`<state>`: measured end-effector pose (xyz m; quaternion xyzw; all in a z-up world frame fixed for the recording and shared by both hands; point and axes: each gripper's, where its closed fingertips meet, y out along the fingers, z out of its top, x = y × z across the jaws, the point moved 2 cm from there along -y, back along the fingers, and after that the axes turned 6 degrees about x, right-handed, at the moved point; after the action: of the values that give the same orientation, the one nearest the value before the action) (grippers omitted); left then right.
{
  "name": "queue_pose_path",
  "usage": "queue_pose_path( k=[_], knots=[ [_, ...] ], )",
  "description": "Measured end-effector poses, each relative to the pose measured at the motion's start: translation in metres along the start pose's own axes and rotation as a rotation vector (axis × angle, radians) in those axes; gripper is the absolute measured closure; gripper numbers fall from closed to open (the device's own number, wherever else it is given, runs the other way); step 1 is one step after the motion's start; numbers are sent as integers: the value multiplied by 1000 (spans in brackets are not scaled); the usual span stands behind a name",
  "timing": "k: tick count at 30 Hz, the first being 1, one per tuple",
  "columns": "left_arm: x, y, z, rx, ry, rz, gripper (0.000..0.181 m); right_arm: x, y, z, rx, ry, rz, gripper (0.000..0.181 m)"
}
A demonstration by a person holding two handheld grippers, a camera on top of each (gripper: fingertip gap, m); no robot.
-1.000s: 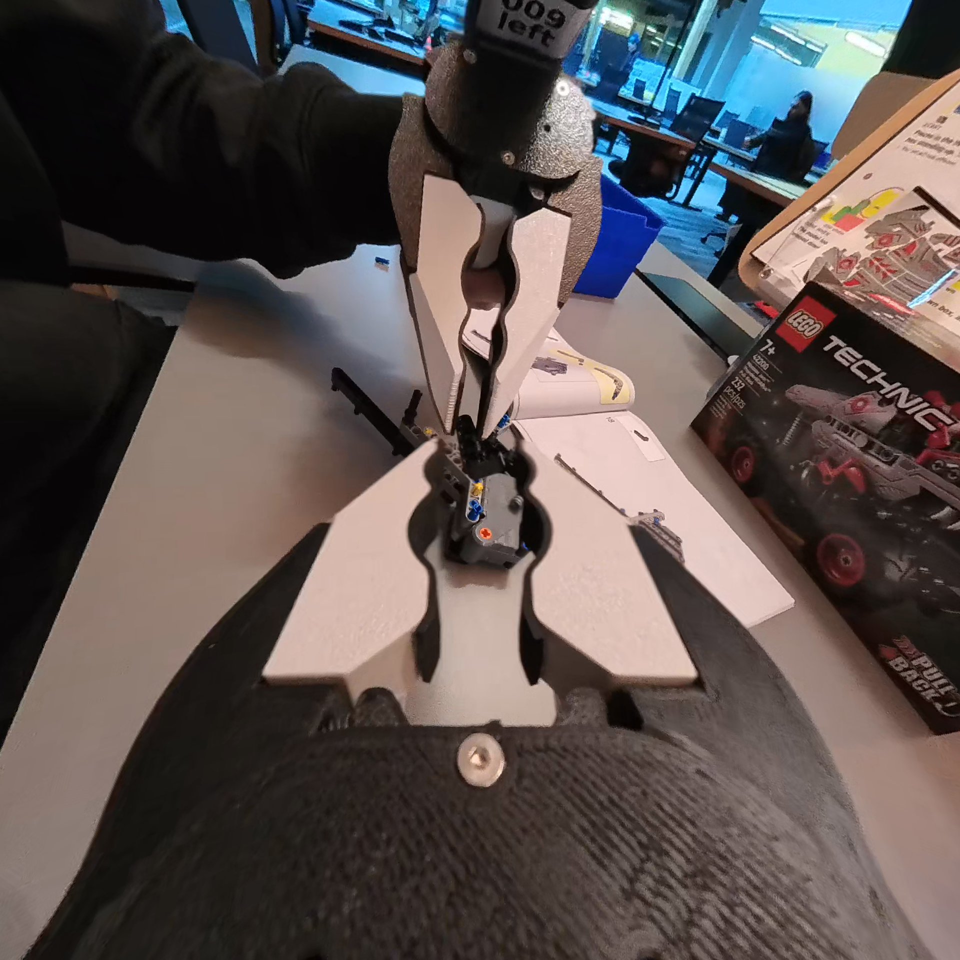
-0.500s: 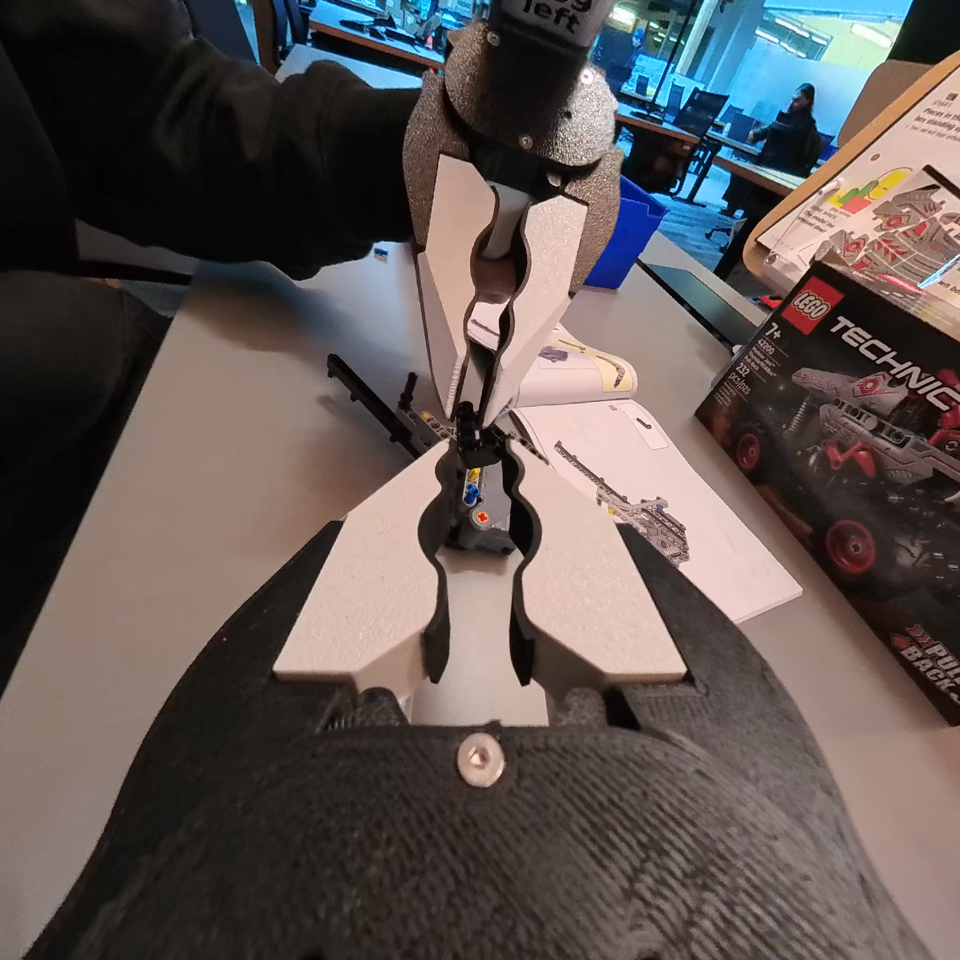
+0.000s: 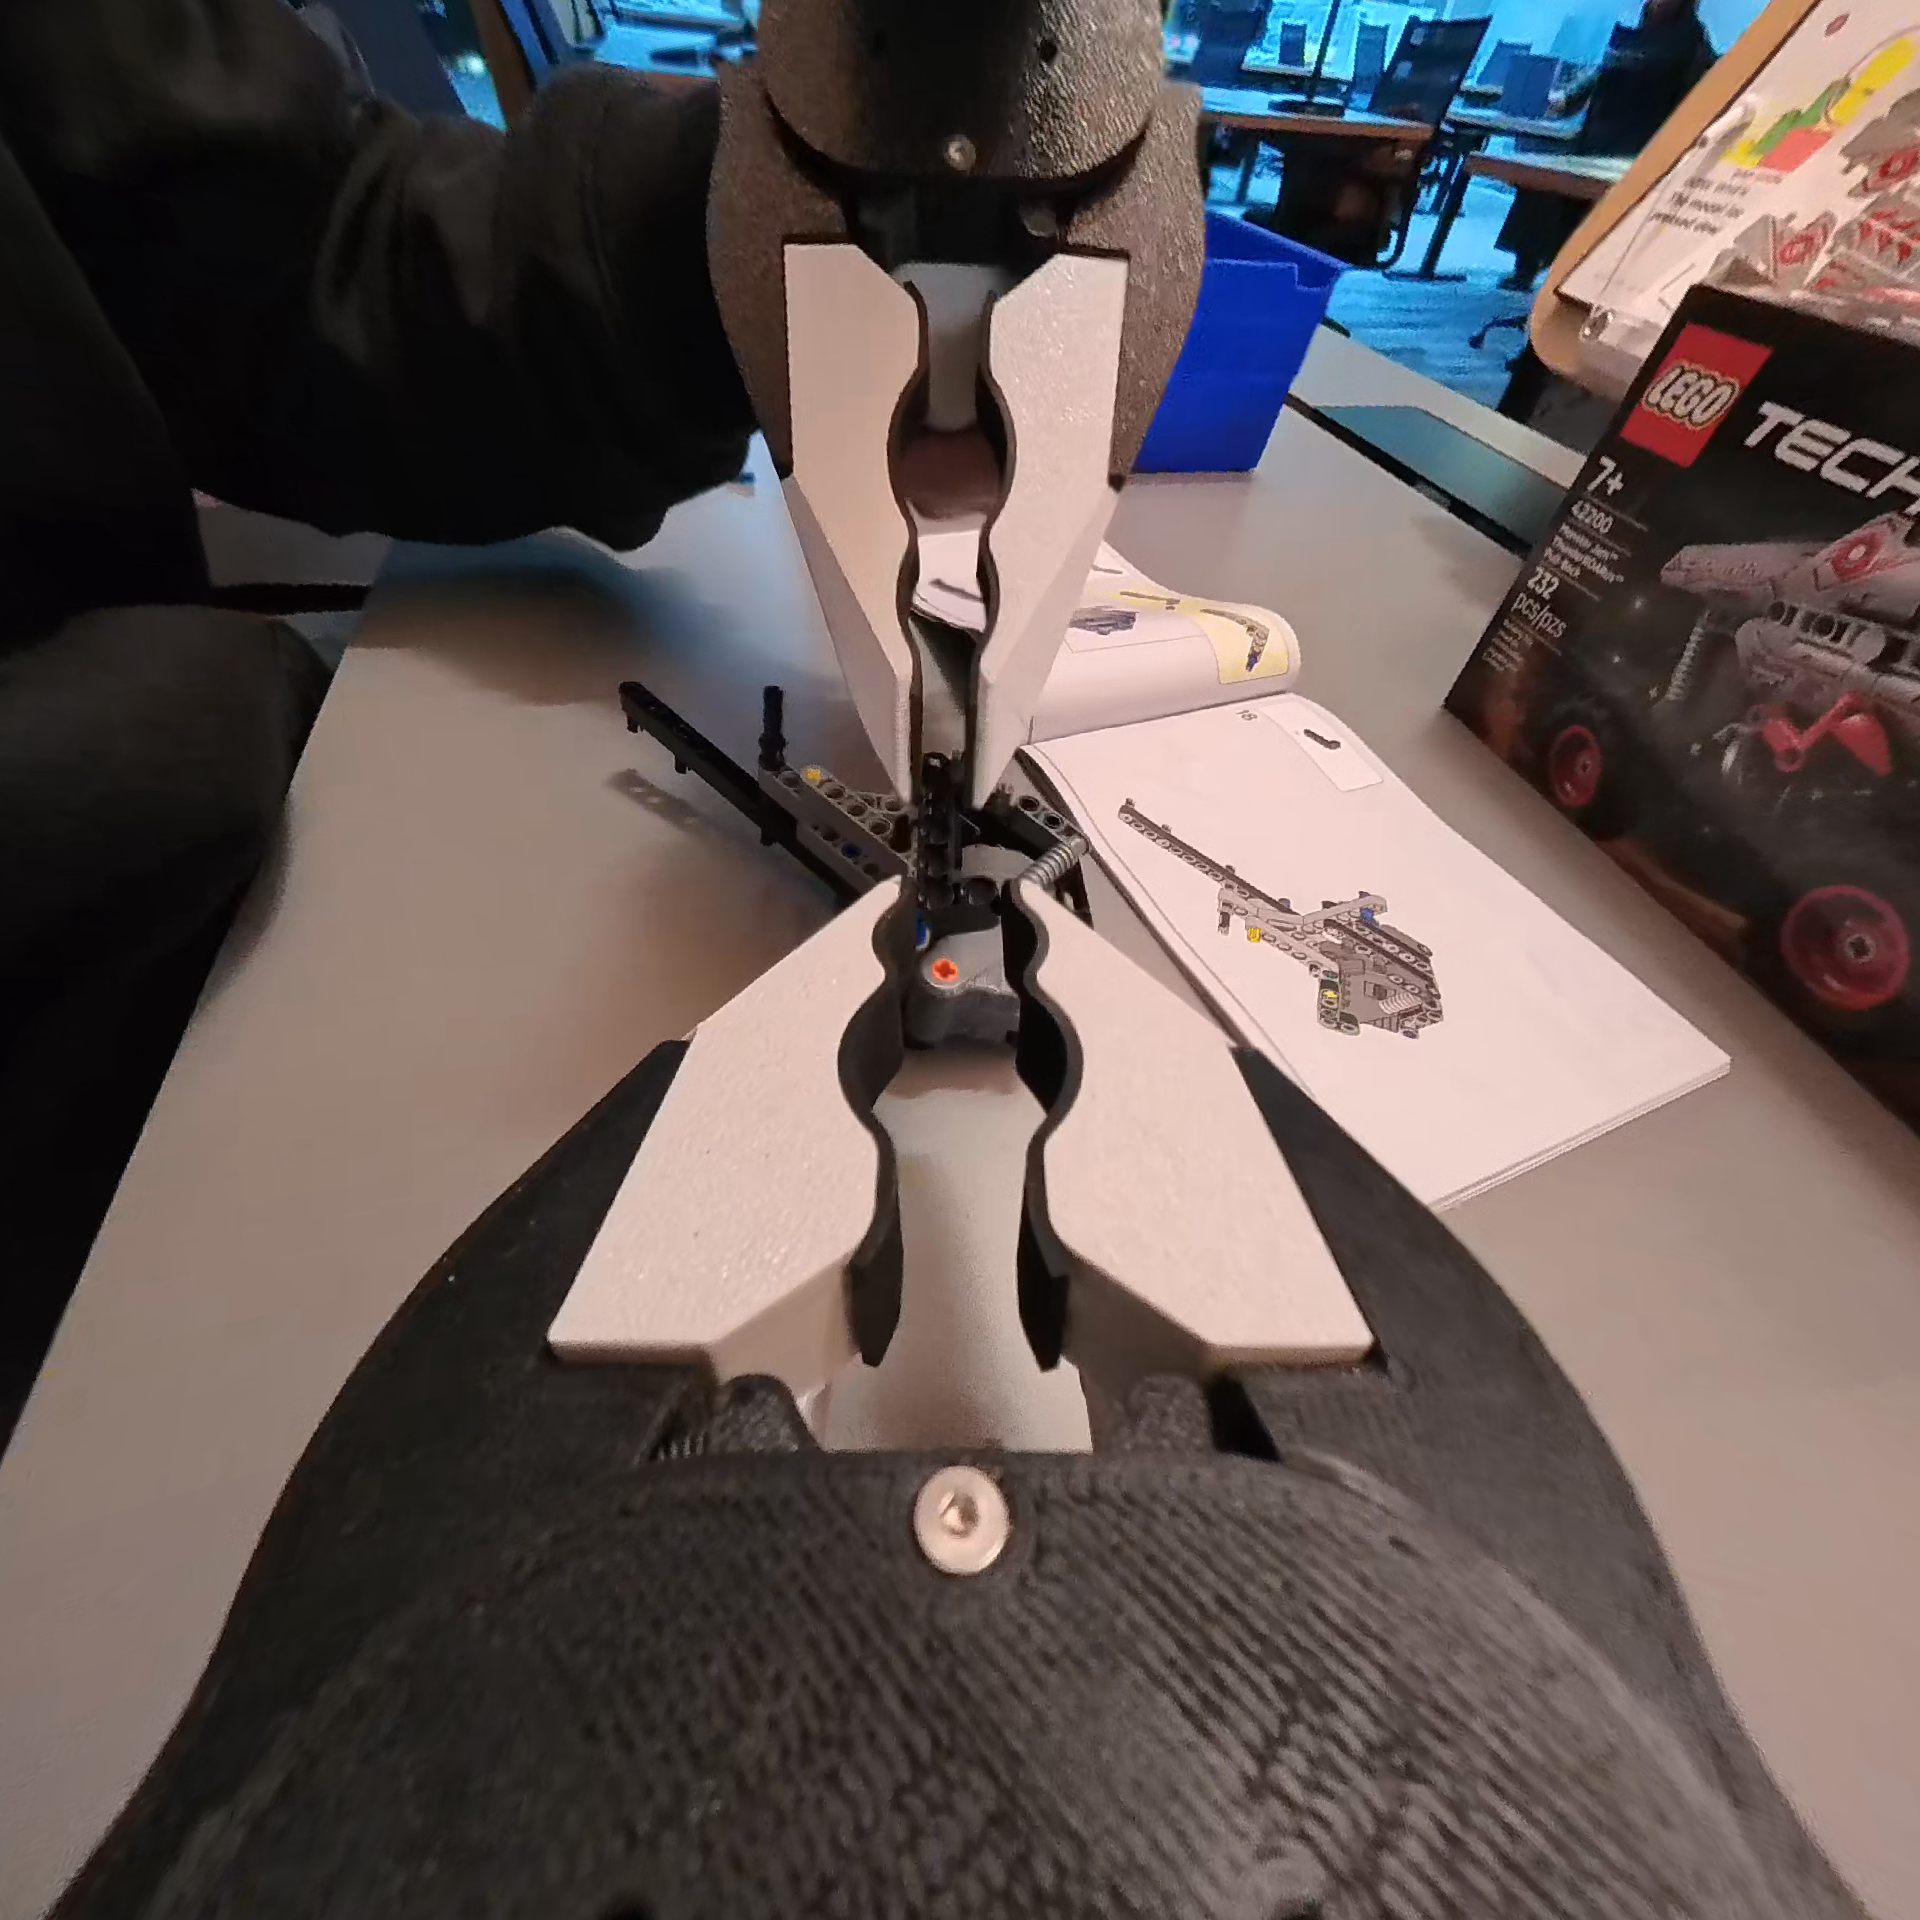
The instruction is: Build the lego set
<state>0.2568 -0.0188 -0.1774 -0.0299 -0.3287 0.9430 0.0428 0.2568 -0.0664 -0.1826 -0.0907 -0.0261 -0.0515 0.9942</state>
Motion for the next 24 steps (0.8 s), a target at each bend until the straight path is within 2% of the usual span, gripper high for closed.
queue_pose_path(
  k=[8,12,14,18,21,24],
  knots=[
    [-8,-17,-1,0,-22,57,173,5,1,-2,-10,29,-23,168],
    [-25,-28,-1,13,-14,193,181,5,5,-8,-63,46,-29,167],
    [-32,-34,1,55,-18,255,181,6,5,-9,-72,67,-33,167],
    [-34,-38,8,165,-95,283,181,6,4,-11,-83,91,-32,168],
    [-34,-37,2,124,-86,308,178,5,5,-11,-87,99,-33,167],
    [-19,-29,-2,61,-72,237,168,3,8,-9,-76,106,-22,168]
  ],
)
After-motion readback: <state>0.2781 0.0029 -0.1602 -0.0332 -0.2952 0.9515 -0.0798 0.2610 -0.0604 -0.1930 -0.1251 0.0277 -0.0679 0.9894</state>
